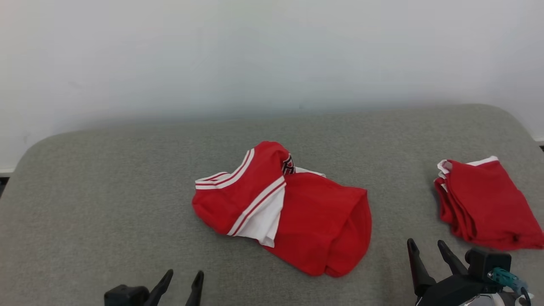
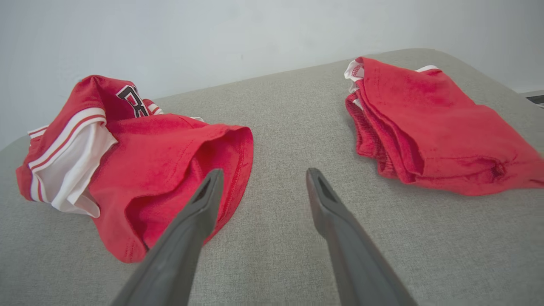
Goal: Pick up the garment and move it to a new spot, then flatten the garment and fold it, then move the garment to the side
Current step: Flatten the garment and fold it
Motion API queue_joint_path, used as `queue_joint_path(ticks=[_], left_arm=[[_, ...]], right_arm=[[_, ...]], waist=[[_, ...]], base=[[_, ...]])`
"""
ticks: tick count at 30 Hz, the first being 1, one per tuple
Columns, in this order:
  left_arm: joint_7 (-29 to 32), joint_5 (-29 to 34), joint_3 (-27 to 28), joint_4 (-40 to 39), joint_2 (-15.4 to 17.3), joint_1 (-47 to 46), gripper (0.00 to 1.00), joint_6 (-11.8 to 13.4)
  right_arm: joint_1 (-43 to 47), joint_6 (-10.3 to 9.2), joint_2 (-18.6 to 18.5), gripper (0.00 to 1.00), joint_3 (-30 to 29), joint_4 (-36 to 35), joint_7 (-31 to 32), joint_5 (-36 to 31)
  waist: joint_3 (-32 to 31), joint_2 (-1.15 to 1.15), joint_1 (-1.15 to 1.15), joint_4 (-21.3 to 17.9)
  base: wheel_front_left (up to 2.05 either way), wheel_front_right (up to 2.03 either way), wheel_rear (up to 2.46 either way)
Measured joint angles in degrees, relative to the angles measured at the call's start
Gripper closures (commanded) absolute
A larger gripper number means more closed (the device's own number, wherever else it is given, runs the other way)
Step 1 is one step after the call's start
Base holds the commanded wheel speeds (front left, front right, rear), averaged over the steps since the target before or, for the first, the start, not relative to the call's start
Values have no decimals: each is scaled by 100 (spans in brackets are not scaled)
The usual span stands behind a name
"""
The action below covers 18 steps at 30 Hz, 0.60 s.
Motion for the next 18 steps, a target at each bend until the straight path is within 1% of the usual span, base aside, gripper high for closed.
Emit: queue_joint_path(ticks=[1, 3, 5, 7, 8, 9, 15, 18], left_arm=[[0, 0, 0, 0, 0, 0, 0, 0], [83, 7, -47, 90, -26, -137, 0, -70], [110, 16, -64, 152, -68, -274, 0, -84], [169, 19, -102, 224, -111, -400, 0, -96], [202, 23, -144, 312, -141, -483, 0, -131], [202, 23, -144, 312, -141, -483, 0, -131], [355, 73, -220, 552, -159, -697, 0, -185], [437, 105, -327, 728, -231, -920, 0, -234]], right_arm=[[0, 0, 0, 0, 0, 0, 0, 0], [-2, 0, 10, 0, 18, -21, 2, -31], [-3, 0, 10, 0, 15, -60, 3, -55], [-3, 0, 9, 0, 10, -82, 3, -63], [-3, -1, 8, 0, 10, -81, 33, -63], [-3, -1, 8, 0, 10, -81, 33, -63], [-97, 1, 12, 0, 88, -76, 53, -66], [-133, 8, 13, 0, 108, -75, 55, -66]], waist=[[0, 0, 0, 0], [29, 0, 0, -135], [58, 0, 0, -276], [90, 0, 0, -426], [122, 0, 0, -582], [122, 0, 0, -582], [228, 0, 0, -1061], [291, 0, 0, -1293]], base=[[0, 0, 0], [0, 0, 0], [0, 0, 0], [0, 0, 0], [0, 0, 0], [0, 0, 0], [0, 0, 0], [0, 0, 0]])
